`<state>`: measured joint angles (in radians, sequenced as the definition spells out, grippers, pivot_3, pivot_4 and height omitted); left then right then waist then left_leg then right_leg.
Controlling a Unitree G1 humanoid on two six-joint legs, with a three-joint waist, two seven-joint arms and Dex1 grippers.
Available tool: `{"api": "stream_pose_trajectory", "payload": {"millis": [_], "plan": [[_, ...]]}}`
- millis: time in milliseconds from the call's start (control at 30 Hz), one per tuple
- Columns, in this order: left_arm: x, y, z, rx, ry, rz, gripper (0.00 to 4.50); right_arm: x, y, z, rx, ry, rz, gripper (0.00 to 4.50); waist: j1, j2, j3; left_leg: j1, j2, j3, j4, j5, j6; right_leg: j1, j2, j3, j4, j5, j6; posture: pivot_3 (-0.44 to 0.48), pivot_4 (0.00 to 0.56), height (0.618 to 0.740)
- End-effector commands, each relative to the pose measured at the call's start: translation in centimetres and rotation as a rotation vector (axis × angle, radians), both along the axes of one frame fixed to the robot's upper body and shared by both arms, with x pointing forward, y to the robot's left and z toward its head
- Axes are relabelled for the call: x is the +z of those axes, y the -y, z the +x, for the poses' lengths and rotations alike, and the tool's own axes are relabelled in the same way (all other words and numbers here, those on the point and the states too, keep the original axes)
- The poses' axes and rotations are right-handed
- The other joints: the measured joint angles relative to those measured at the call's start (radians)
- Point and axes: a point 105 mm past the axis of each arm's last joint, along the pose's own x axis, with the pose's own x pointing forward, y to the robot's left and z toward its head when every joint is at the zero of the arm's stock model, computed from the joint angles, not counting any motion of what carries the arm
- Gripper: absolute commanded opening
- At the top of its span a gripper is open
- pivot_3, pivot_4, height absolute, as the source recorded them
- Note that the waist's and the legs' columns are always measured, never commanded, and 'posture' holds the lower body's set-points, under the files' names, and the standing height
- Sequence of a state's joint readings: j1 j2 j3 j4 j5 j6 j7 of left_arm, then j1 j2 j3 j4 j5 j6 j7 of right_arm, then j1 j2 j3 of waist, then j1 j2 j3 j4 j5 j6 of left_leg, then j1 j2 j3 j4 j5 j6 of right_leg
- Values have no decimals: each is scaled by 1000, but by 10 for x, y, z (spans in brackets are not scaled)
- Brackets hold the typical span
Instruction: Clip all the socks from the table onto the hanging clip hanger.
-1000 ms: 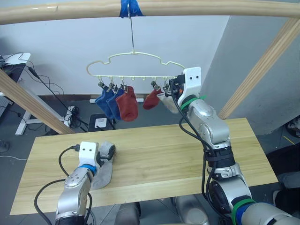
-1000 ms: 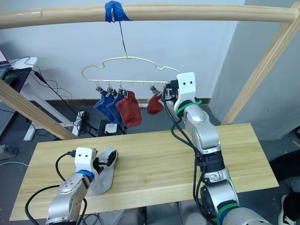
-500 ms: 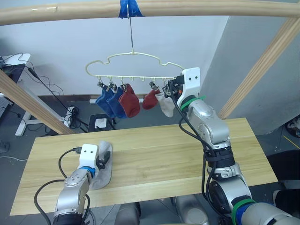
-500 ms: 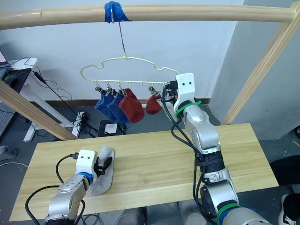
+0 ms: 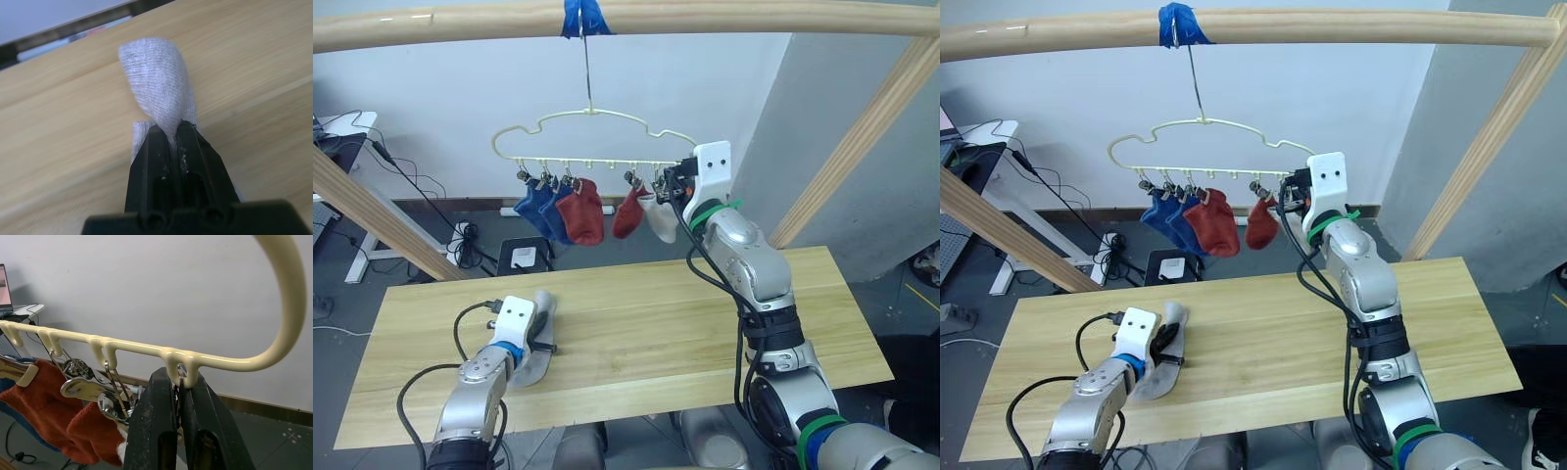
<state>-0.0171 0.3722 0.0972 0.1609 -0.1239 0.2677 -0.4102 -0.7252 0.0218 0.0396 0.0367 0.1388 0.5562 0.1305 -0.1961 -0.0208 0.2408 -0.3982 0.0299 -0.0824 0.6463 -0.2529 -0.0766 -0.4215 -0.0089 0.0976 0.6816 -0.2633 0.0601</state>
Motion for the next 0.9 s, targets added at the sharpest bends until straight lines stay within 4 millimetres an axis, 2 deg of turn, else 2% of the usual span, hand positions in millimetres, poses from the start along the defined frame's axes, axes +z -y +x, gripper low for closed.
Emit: {"api": "stream_pose_trajectory", "payload": {"millis": [33, 167, 300, 433, 700, 900], "plan": [[40, 42, 16, -285, 189, 52, 10, 19, -3, -4, 18, 63, 20, 0, 0, 0, 0, 0, 0, 0, 0, 0, 0, 0, 0, 0, 0, 0, 0, -201, 198, 730], [87, 110, 21, -628, 345, -8, 10, 21, -1, -4, 15, 69, 21, 0, 3, 0, 0, -1, 0, 0, 0, 0, 0, 0, 0, 0, -1, 0, 0, -208, 195, 730], [118, 152, 23, -772, 414, -106, 10, 23, -1, -5, 12, 73, 22, 0, -6, 0, 0, -1, -1, 1, 0, 0, 0, 0, -1, 0, -1, 0, 0, -221, 193, 730], [137, 183, 26, -836, 459, -172, 10, 24, 0, -5, 7, 75, 21, 0, -17, 0, 0, -1, 0, 1, -1, 0, 0, 0, 0, 0, -1, 0, 0, -225, 192, 730], [147, 207, 55, -711, 498, -238, 10, 24, 1, -6, 6, 74, 18, 0, -24, 0, 0, -1, -1, 0, 1, 0, 0, 0, 0, 0, 0, 0, 0, -239, 191, 730], [152, 206, 76, -580, 515, -269, 10, 24, -1, -7, 10, 73, 19, 0, -25, 0, 0, -1, -1, 0, 0, 0, 0, 0, 0, 0, -1, 0, 0, -240, 192, 730]]}}
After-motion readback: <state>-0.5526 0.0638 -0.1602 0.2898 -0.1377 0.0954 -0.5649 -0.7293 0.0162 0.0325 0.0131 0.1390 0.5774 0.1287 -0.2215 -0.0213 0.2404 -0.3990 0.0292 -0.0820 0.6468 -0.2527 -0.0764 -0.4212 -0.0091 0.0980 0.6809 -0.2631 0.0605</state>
